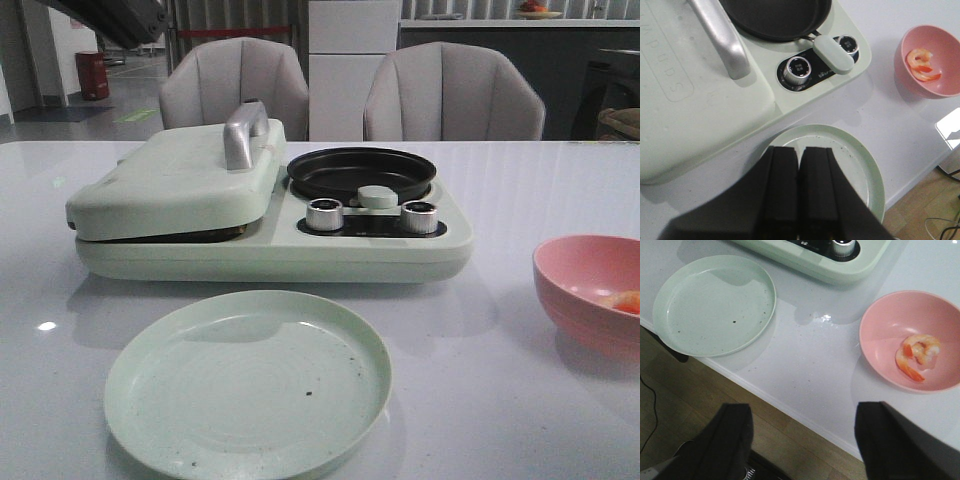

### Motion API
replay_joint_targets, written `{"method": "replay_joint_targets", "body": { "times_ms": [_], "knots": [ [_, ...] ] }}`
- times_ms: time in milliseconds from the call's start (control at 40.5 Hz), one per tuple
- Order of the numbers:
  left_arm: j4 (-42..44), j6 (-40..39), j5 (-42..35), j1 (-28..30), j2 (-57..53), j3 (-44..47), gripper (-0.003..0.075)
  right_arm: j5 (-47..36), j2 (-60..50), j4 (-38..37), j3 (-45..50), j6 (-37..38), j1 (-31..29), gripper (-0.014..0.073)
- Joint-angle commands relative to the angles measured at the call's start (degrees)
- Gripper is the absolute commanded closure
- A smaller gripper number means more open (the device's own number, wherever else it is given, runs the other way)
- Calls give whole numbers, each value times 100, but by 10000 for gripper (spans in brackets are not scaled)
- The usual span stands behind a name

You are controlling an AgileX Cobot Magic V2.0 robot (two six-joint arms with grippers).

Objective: Make breakfast with bread and shrimp

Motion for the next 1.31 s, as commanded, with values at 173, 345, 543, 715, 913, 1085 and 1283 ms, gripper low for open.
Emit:
{"method": "replay_joint_targets", "body": {
  "times_ms": [173,345,543,715,913,1085,1283],
  "knots": [
    [165,-38,-765,-166,-1834,1191,622,-312,-5,48,-150,4,5,53],
    [305,-177,-864,-166,-2939,2049,622,-312,-5,48,-150,4,5,53],
    [315,-323,-982,-166,-3955,2724,622,-312,-5,48,-150,4,5,53],
    [327,-323,-971,-166,-4435,2954,622,-312,-5,48,-150,4,5,53],
    [327,-323,-958,-166,-4486,2954,622,-312,-5,48,-150,4,5,53],
    [327,-323,-958,-166,-4486,2954,622,-634,-5,48,-148,4,5,53],
    [327,-323,-958,-166,-4486,2954,622,-685,157,-30,-169,13,0,53]
  ]
}}
